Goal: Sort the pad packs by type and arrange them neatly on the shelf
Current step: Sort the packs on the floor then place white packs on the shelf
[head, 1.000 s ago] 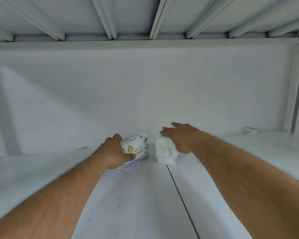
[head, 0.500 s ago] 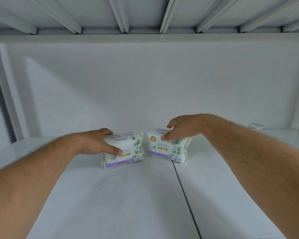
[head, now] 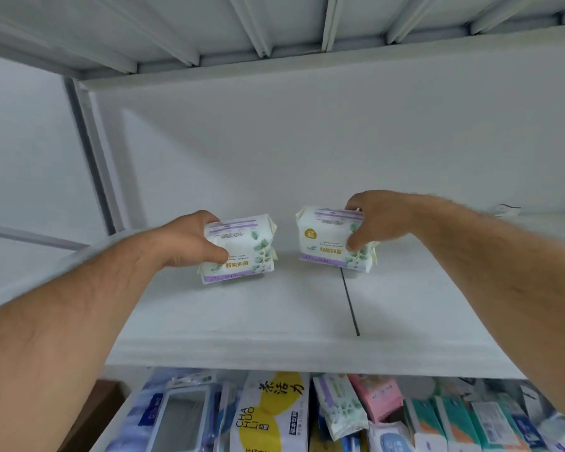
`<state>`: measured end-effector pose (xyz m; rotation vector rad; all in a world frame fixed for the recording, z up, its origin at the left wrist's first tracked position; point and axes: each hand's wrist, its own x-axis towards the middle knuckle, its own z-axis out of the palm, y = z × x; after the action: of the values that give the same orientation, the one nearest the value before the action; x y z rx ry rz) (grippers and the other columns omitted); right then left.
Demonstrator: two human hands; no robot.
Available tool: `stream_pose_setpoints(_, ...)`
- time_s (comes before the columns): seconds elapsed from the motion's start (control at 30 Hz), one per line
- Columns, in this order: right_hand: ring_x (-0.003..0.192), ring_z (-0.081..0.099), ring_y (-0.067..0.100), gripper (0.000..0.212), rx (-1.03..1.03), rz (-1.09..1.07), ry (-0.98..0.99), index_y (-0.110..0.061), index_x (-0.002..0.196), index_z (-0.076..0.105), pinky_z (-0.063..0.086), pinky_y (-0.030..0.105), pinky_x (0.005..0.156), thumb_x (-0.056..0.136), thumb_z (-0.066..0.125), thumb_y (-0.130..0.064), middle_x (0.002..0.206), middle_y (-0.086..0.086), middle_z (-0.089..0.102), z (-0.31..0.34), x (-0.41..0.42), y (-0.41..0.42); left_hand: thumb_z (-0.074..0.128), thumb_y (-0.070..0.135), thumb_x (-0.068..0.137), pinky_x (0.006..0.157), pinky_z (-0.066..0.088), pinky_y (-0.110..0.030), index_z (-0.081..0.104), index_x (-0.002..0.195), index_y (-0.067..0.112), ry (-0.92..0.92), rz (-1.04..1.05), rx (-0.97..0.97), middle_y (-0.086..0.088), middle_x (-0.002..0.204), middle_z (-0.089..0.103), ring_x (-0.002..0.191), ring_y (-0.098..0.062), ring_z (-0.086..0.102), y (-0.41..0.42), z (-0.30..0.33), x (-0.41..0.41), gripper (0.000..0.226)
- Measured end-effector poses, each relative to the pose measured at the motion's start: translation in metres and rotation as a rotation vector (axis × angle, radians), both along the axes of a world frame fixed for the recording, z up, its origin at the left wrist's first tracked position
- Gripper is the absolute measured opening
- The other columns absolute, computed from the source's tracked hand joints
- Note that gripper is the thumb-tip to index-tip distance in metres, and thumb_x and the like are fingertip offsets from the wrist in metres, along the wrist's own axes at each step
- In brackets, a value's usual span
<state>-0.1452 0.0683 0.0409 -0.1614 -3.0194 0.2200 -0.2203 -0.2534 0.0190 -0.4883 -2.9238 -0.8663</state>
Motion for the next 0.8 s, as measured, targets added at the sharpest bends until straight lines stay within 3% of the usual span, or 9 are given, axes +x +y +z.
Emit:
stream_pose_setpoints(0.13,0.093,0.06,0.013,0.056,0.016,-0.035,0.03,-0.04,0.109,0.052,0.052,0.037,0.084,0.062,0.081,-0.053,0.101,-0.016,0.061,0.011,0.065,-0.017,0.077,0.021,0.073,0.079,0.05,-0.029,0.051,0.125,0.029,0.021,-0.026,-0.003,0.009,0.105,0.066,0.095,-0.01,0.061,-0.022,0.007,0.046,0.059)
stream_pose_setpoints(0.23,0.091,0.059,0.009,0.054,0.005,-0.05,0.076,-0.043,0.109,0.054,0.05,0.036,0.084,0.064,0.08,-0.058,0.1,-0.019,0.06,0.02,0.121,-0.041,0.083,0.027,0.072,0.086,0.054,-0.032,0.057,0.119,0.03,0.054,-0.056,0.074,0.008,0.106,0.068,0.094,-0.013,0.065,-0.045,0.012,0.079,0.054)
stream_pose_setpoints(0.4,0.093,0.06,0.011,0.059,-0.003,-0.1,0.11,-0.044,0.11,0.056,0.051,0.043,0.09,0.062,0.071,-0.074,0.102,-0.019,0.063,0.012,0.22,-0.101,0.086,0.024,0.072,0.079,0.058,-0.03,0.063,0.116,0.023,0.074,-0.176,0.171,0.003,0.105,0.07,0.091,-0.016,0.07,-0.093,0.006,0.143,0.049)
stream_pose_setpoints(0.47,0.092,0.062,0.013,0.056,-0.03,-0.097,0.09,-0.042,0.112,0.058,0.052,0.044,0.09,0.066,0.073,-0.07,0.102,-0.017,0.065,-0.003,0.256,-0.13,0.087,0.032,0.07,0.081,0.057,-0.033,0.064,0.115,0.026,0.12,-0.193,0.144,0.005,0.104,0.069,0.09,-0.016,0.068,-0.115,-0.002,0.167,0.05)
stream_pose_setpoints(0.63,0.073,0.071,0.014,0.051,-0.093,-0.064,-0.024,-0.043,0.111,0.059,0.058,0.039,0.076,0.067,0.081,-0.058,0.1,-0.015,0.071,-0.047,0.339,-0.194,0.084,0.045,0.07,0.072,0.048,-0.025,0.066,0.113,0.031,0.181,-0.261,0.074,0.01,0.101,0.068,0.086,-0.01,0.063,-0.166,-0.032,0.226,0.049)
stream_pose_setpoints(0.8,0.08,0.066,0.008,0.053,-0.07,-0.055,-0.138,-0.044,0.11,0.056,0.053,0.035,0.07,0.067,0.079,-0.065,0.094,-0.018,0.068,-0.094,0.398,-0.246,0.084,0.042,0.072,0.069,0.052,-0.028,0.063,0.117,0.029,0.14,-0.344,0.035,0.011,0.098,0.066,0.082,-0.009,0.063,-0.197,-0.057,0.287,0.052)
